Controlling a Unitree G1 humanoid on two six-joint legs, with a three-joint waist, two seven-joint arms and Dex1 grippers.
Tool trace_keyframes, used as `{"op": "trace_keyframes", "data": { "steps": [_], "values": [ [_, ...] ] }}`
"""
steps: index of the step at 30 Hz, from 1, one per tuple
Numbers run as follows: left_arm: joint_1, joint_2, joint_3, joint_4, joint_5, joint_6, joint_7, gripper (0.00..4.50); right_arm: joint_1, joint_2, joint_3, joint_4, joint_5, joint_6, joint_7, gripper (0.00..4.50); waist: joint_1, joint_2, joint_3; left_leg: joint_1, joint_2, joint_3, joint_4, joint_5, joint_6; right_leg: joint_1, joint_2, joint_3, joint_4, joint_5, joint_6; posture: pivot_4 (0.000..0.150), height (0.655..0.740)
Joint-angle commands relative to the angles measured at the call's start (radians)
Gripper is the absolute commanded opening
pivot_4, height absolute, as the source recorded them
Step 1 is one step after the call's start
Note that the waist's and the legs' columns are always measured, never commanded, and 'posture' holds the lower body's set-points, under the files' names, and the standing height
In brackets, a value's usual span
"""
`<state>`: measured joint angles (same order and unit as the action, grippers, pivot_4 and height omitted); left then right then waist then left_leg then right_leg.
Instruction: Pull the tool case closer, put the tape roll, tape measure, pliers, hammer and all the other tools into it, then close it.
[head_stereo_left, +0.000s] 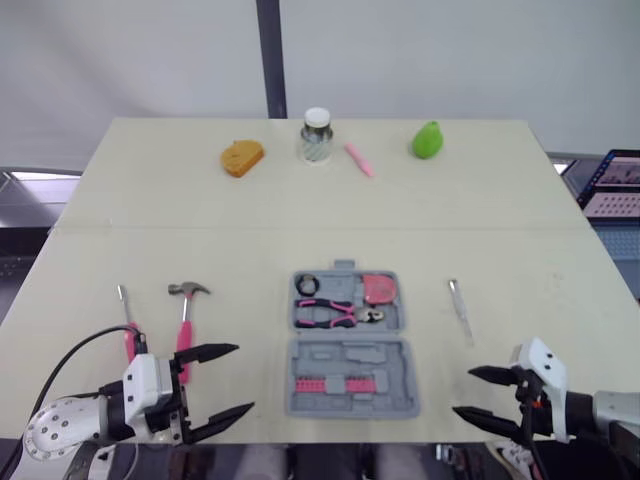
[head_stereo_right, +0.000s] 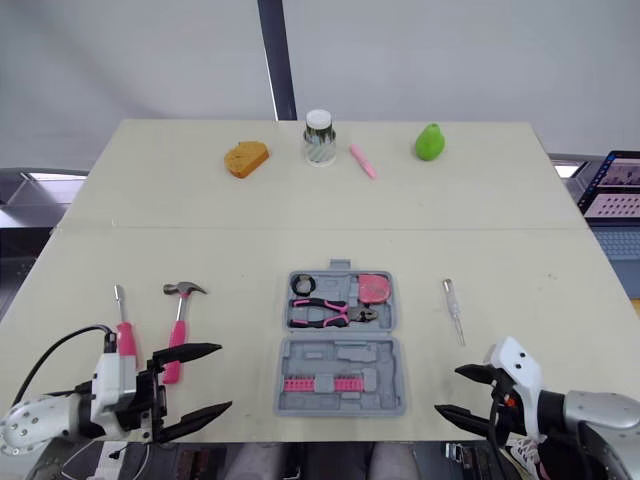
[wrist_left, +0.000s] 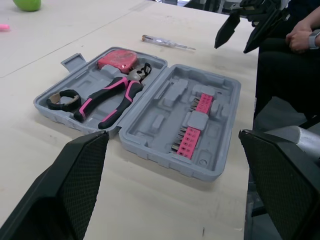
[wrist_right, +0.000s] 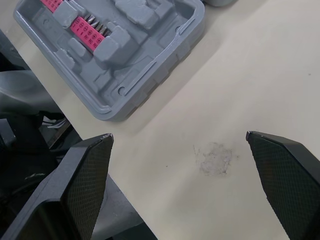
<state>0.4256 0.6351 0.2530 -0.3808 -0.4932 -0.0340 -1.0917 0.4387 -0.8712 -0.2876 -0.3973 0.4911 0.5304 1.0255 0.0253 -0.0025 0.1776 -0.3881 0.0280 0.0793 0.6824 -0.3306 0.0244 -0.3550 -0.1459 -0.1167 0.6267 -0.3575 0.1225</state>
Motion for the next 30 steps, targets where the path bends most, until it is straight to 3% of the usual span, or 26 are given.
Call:
{"op": "trace_keyframes", "data": {
  "steps": [1, 11, 18, 30],
  "values": [
    [-0.007, 0.005, -0.005, -0.012, -0.006, -0.007, -0.001, 4.47, 0.008, 0.009, -0.034, -0.035, 0.019, 0.011, -0.014, 4.50, 0.000, 0.000, 0.000, 0.000, 0.000, 0.000, 0.000, 0.000, 0.000, 0.000, 0.000, 0.000, 0.000, 0.000, 0.000, 0.150, 0.6950],
    [-0.040, 0.010, -0.019, -0.012, -0.012, 0.014, -0.002, 4.47, -0.007, 0.018, -0.092, -0.087, 0.084, 0.096, -0.059, 4.50, 0.000, 0.000, 0.000, 0.000, 0.000, 0.000, 0.000, 0.000, 0.000, 0.000, 0.000, 0.000, 0.000, 0.000, 0.000, 0.150, 0.6950],
    [-0.051, 0.007, -0.034, -0.017, -0.008, 0.023, 0.007, 4.47, -0.110, -0.042, -0.103, -0.046, 0.084, 0.106, -0.031, 4.50, -0.002, 0.000, 0.000, 0.000, 0.000, 0.000, 0.000, 0.000, 0.000, 0.000, 0.000, 0.000, 0.000, 0.000, 0.000, 0.150, 0.6950],
    [-0.050, 0.001, -0.055, -0.028, 0.003, 0.029, 0.028, 4.47, -0.402, -0.246, 0.069, 0.223, -0.112, -0.161, 0.162, 4.50, -0.003, 0.000, 0.000, 0.000, -0.001, 0.002, 0.001, 0.001, 0.001, 0.000, 0.001, 0.000, 0.001, 0.000, 0.001, 0.150, 0.6950]
  ]
}}
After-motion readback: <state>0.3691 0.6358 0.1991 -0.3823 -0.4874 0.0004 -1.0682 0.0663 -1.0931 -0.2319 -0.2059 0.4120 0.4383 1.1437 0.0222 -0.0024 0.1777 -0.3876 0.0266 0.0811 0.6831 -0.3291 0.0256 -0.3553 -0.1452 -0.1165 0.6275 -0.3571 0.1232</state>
